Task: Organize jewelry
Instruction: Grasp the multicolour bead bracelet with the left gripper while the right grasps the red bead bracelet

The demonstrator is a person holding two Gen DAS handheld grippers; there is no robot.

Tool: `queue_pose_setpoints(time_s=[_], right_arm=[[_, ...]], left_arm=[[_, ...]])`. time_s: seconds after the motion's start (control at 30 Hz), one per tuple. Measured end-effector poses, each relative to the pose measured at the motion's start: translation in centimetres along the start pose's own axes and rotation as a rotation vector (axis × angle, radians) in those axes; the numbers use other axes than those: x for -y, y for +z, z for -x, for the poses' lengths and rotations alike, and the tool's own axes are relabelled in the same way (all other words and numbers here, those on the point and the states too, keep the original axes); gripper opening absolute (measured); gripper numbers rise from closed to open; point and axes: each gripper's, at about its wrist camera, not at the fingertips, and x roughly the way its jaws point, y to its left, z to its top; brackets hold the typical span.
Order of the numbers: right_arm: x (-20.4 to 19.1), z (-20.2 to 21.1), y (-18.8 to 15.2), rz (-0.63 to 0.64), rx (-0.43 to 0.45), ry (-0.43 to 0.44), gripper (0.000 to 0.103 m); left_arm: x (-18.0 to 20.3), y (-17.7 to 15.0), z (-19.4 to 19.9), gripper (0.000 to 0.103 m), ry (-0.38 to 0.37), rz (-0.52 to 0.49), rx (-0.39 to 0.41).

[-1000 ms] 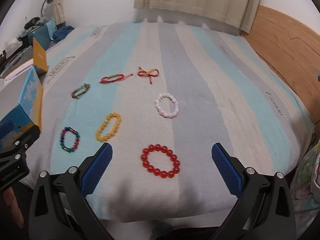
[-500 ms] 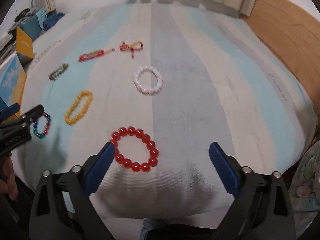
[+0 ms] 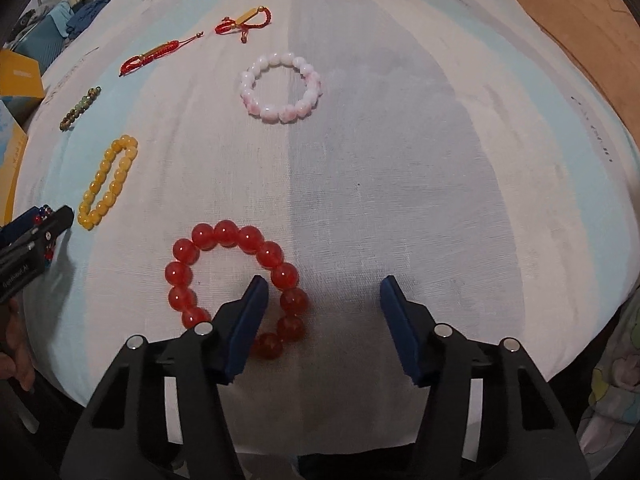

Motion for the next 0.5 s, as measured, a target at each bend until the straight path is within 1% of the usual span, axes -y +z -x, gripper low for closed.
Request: queue_pose_setpoints(time_s=[0.07, 0.13, 0.17, 0.2, 0.23, 0.27, 0.3, 0.37, 0.4, 0.47, 0.5], right_arm=[[0.2, -0.2, 0.1, -0.012, -0.007, 0.014, 0.051], [0.3, -0.3, 0.2, -0.022, -0.009, 0.023, 0.046], [0.2, -0.3, 0.2, -0.021, -0.008, 0.026, 0.042], [0.2, -0.2, 0.2, -0.019, -0.008, 0.027, 0.036], [0.1, -0.2, 0.2, -0.015, -0.006, 0.023, 0.033], [0.0, -0.2, 0.1, -0.013, -0.006, 0.018, 0.028], [0.0, -0.2, 0.2, -0.013, -0.005, 0.014, 0.023], [0.1, -0.2, 0.2, -0.018, -0.008, 0.011, 0.018], [0.1, -0.2, 0.2, -0.022, -0.01, 0.013, 0.015], [0.3, 0.0, 0.0, -0.031, -0.01, 0.012, 0.013], [0.4, 0.0, 0.0, -0.035, -0.009, 0.012, 0.013]], left_arm=[[-0.1, -0.2, 0.1, 0.077, -0.009, -0.002, 0.001], [-0.3, -0.5, 0.2, 0.07, -0.013, 0.001, -0.003], [-0.4, -0.6, 0.3, 0.064, -0.013, 0.004, -0.005], [-0.5, -0.7, 0.4, 0.061, -0.013, 0.006, -0.006], [-0.6, -0.8, 0.6, 0.056, -0.015, 0.009, -0.008], [-0.7, -1.0, 0.7, 0.051, -0.019, 0.012, -0.011], [-0.8, -1.0, 0.7, 0.048, -0.023, 0.014, -0.014], [-0.9, -1.2, 0.9, 0.036, -0.027, 0.02, -0.019], [-1.0, -1.3, 1.0, 0.033, -0.026, 0.021, -0.022], [-1.2, -1.4, 1.2, 0.017, -0.041, 0.033, -0.027], [-1.4, -1.5, 1.3, 0.011, -0.057, 0.043, -0.033]])
